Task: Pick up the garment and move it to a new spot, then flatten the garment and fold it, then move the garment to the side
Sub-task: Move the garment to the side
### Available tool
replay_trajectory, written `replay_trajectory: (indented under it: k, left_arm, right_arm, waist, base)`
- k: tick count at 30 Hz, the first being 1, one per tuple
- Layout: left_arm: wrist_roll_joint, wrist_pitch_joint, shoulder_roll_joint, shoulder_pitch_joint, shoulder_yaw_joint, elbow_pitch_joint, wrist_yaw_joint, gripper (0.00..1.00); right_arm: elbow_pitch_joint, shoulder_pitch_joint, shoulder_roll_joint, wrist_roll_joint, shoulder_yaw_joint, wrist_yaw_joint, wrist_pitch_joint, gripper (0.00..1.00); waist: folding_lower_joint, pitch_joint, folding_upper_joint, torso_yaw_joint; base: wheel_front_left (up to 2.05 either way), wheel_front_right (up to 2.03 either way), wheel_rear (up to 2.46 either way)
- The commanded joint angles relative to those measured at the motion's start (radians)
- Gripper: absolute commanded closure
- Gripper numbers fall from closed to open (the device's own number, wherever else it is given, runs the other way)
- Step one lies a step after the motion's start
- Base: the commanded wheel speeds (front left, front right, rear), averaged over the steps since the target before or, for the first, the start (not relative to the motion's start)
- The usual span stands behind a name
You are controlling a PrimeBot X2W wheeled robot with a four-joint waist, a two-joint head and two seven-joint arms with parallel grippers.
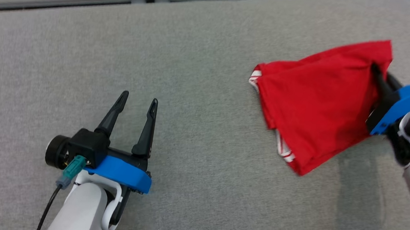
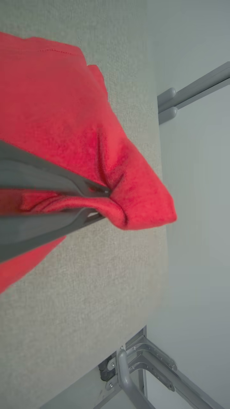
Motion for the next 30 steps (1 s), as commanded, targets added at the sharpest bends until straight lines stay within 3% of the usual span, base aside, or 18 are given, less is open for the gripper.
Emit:
replay_trajectory:
  k: [1, 11, 17, 25, 26, 28, 29, 30]
  left_arm:
    - [0.008, -0.004, 0.008, -0.029, -0.003, -0.006, -0.001, 0.0]
    - [0.017, -0.004, 0.027, -0.075, 0.001, -0.013, -0.001, 0.0]
    - [0.019, -0.004, 0.025, -0.085, 0.008, -0.011, -0.002, 0.0]
    - [0.022, -0.004, 0.022, -0.093, 0.015, -0.009, -0.002, 0.0]
    - [0.02, -0.004, 0.021, -0.094, 0.014, -0.008, -0.002, 0.0]
    - [0.017, -0.004, 0.02, -0.097, 0.011, -0.006, -0.002, 0.0]
    - [0.015, -0.004, 0.02, -0.097, 0.01, -0.004, -0.002, 0.0]
    - [0.015, -0.004, 0.02, -0.097, 0.01, -0.004, -0.002, 0.0]
  right_arm:
    - [0.015, -0.044, -0.01, 0.004, -0.007, 0.0, -0.01, 1.0]
    - [0.161, -0.222, -0.064, -0.023, -0.059, -0.001, -0.06, 1.0]
    - [0.301, -0.293, -0.033, -0.089, -0.113, 0.0, -0.104, 1.0]
    - [0.344, -0.308, -0.042, -0.195, -0.206, 0.0, -0.103, 1.0]
    - [0.345, -0.298, -0.047, -0.208, -0.223, 0.0, -0.09, 0.8]
    - [0.345, -0.283, -0.046, -0.238, -0.255, 0.0, -0.066, 0.23]
    - [0.345, -0.277, -0.041, -0.253, -0.269, 0.0, -0.056, 0.0]
    - [0.345, -0.277, -0.041, -0.253, -0.269, 0.0, -0.056, 0.0]
  waist:
    - [-0.0002, 0.063, -0.0002, 0.051]
    - [-0.0002, 0.146, -0.0002, 0.073]
    - [-0.0002, 0.162, -0.0002, 0.069]
    - [-0.0002, 0.167, -0.0002, 0.059]
    - [-0.0002, 0.167, -0.0002, 0.059]
    - [-0.0002, 0.163, -0.0002, 0.059]
    - [-0.0002, 0.159, -0.0002, 0.059]
    - [-0.0002, 0.159, -0.0002, 0.059]
  base:
    - [0.0, 0.0, 0.0]
    - [0.0, 0.0, 0.0]
    - [0.0, 0.0, 0.0]
    - [0.0, 0.0, 0.0]
    - [0.0, 0.0, 0.0]
    - [0.0, 0.0, 0.0]
    - [0.0, 0.0, 0.0]
    - [0.0, 0.0, 0.0]
